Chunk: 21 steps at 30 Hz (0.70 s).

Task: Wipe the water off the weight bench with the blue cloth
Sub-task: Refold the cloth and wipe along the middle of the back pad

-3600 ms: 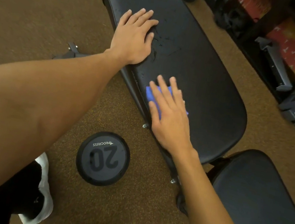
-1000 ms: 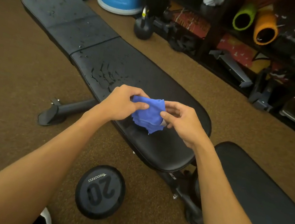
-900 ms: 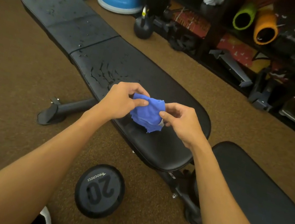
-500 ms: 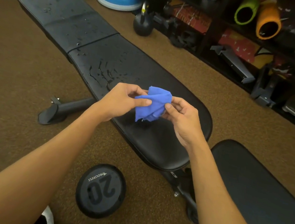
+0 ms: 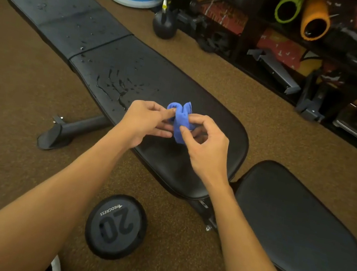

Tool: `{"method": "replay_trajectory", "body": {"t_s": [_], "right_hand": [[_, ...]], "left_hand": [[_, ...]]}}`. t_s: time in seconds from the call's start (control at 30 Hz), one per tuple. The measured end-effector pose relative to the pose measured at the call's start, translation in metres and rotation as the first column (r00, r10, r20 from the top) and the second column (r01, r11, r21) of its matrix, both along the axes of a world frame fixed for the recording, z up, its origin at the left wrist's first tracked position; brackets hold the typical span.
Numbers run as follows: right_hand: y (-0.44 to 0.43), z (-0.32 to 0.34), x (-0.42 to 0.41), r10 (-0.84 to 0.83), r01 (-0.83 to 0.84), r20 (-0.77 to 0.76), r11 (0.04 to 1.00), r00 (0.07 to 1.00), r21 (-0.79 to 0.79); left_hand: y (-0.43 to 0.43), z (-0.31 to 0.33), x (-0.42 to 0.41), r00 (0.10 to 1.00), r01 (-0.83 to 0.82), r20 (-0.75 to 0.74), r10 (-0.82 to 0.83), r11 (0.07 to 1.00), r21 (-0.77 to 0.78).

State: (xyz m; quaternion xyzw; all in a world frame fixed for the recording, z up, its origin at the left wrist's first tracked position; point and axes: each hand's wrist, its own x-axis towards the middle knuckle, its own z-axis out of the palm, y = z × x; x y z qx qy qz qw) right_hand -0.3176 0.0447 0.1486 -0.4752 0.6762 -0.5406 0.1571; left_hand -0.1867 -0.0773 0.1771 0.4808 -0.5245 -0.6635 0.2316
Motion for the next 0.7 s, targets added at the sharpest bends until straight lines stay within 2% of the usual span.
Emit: {"method": "replay_trajectory", "body": {"t_s": [0.1, 0.23, 0.4, 0.53, 0.6, 0.7], "right_hand": [[0.001, -0.005, 0.005, 0.020, -0.023, -0.066, 0.999, 0.998, -0.049], [0.000, -0.017, 0.012, 0.047, -0.044, -0.113, 0.999, 0.992, 0.028], [-0.001, -0.011, 0.006, 0.041, -0.042, 0.013, 0.997, 0.999, 0.070], [-0.007, 0.002, -0.008, -0.055, 0.062, -0.047, 0.986, 0.997, 0.154], [-0.014, 0.009, -0.017, 0.001, -0.006, 0.019, 0.964, 1.000, 0.266], [-0.024, 0.015, -0.029, 0.181, -0.266, 0.262, 0.903, 0.948, 0.337]], "left_hand": [[0.001, 0.000, 0.002, 0.994, 0.093, -0.058, -0.090, 0.994, 0.056], [-0.001, -0.001, 0.005, 0.984, 0.127, -0.145, -0.106, 0.981, 0.146], [-0.007, -0.016, 0.007, 0.998, 0.055, 0.018, -0.056, 0.998, 0.030], [-0.011, -0.019, 0.014, 0.994, 0.092, 0.071, -0.088, 0.995, -0.047], [-0.011, -0.016, 0.016, 0.988, 0.147, 0.055, -0.143, 0.986, -0.075], [-0.008, -0.009, 0.016, 0.977, 0.211, -0.015, -0.212, 0.975, -0.075]]}}
